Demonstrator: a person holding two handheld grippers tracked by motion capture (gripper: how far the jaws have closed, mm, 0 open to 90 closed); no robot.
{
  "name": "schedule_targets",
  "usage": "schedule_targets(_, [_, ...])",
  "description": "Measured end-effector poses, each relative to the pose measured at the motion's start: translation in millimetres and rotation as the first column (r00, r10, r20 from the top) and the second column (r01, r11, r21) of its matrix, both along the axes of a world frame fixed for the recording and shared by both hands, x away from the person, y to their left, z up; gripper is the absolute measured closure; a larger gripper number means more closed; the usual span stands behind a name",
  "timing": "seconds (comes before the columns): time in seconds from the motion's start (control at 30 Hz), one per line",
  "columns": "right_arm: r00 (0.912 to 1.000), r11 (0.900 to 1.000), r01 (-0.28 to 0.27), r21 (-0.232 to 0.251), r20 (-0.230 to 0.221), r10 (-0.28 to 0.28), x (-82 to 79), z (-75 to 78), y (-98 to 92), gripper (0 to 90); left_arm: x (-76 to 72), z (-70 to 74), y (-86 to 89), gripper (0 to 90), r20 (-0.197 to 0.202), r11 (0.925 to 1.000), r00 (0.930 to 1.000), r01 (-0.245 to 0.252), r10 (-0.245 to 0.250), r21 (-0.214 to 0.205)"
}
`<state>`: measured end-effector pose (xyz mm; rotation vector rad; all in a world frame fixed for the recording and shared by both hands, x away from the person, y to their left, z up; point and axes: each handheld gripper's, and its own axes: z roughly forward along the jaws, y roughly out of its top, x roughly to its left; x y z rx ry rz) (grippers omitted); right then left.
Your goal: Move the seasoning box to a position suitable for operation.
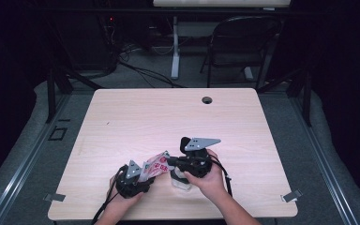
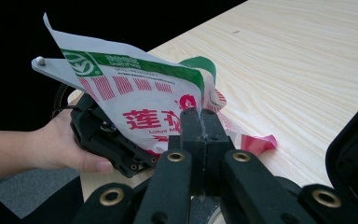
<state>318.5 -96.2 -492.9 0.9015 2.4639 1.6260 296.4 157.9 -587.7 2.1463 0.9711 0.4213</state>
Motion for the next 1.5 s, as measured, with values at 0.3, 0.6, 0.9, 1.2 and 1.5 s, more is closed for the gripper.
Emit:
schedule_targets(0.3, [1.0, 1.0, -0.005, 0.004, -0.003, 0.005, 0.2, 0.5, -0.9, 90.0, 0.5, -0.5, 1.0, 53.8, 0.002, 0.9997, 0.9999, -0.015, 0.015, -0.021])
schedule_targets(0.6, [0.9999, 0.9999, -0.008, 0.009, -0.007, 0.008, 0.6, 0.5, -1.4, 90.0, 1.4, 0.2, 2.5, 55.9, -0.001, 0.9996, 0.9999, -0.012, 0.012, -0.027])
schedule_targets(0.9, [1.0, 1.0, -0.005, 0.008, -0.006, 0.005, 0.0, 0.6, -1.8, 90.0, 0.9, 0.6, 2.5, 56.8, 0.008, 0.9997, 0.9999, -0.012, 0.012, -0.022])
schedule_targets(1.2, [0.9998, 0.9999, -0.013, 0.011, -0.013, 0.013, -0.4, -0.3, -0.1, 88.2, 0.9, 1.0, 2.7, 57.4, 0.01, 0.9996, 0.9999, -0.011, 0.012, -0.025])
schedule_targets(1.5, [0.9993, 0.9988, -0.033, -0.037, -0.018, 0.032, -0.3, -3.9, 5.0, 86.6, 0.7, 1.3, 2.5, 57.7, 0.007, 0.9995, 0.9999, -0.012, 0.013, -0.029])
